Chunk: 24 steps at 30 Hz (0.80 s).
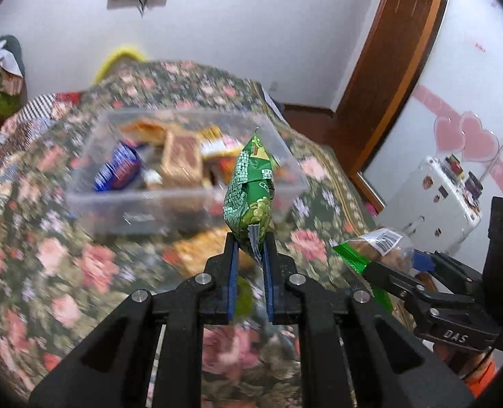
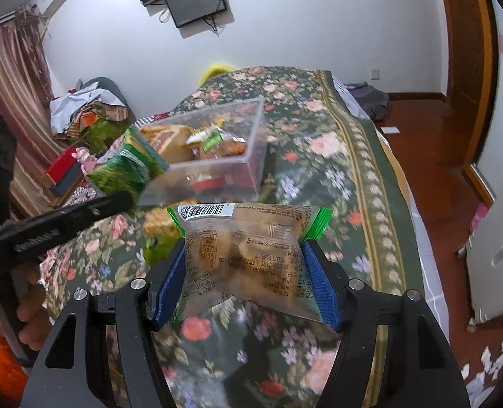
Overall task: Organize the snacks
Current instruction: 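Lift both bags and carry them over the clear box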
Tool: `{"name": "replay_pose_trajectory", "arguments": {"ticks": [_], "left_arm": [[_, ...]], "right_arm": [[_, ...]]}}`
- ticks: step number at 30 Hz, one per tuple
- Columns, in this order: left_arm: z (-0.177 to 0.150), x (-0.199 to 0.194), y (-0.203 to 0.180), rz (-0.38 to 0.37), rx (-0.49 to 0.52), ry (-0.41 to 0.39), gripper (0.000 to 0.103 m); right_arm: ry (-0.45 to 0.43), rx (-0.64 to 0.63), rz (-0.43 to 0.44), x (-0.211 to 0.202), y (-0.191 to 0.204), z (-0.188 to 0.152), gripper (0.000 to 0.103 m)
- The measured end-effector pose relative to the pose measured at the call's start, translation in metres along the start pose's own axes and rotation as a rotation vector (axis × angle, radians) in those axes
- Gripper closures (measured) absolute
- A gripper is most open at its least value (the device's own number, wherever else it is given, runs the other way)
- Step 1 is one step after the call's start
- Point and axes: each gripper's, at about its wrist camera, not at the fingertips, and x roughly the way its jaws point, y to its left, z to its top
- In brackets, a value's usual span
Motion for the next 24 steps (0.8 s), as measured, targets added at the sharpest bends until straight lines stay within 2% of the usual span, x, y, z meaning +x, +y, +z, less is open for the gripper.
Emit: {"name": "replay_pose_trajectory", "arguments": {"ticks": [6, 13, 19, 24], "left_arm": [[0.027, -0.022, 0.024, 0.044, 0.011, -0.06, 0.091], [0.06, -0.02, 0.056, 0.093, 0.015, -0.09, 0.091], [0.08, -0.001, 0.082, 0.119, -0.005, -0.07, 0.091], [0.091, 0.021, 0.102, 0.138, -0.025, -0.04, 0.091]], "right_arm": [[-0.05, -0.046, 0.012, 0.007, 0.02, 0.029, 0.04], [-0.115, -0.093, 0.025, 0.022, 0.043, 0.068, 0.04], [-0.147, -0.112, 0.024, 0.043, 0.054, 0.096, 0.04], [-0.133, -0.132, 0.006, 0.077, 0.061, 0.118, 0.04]]}}
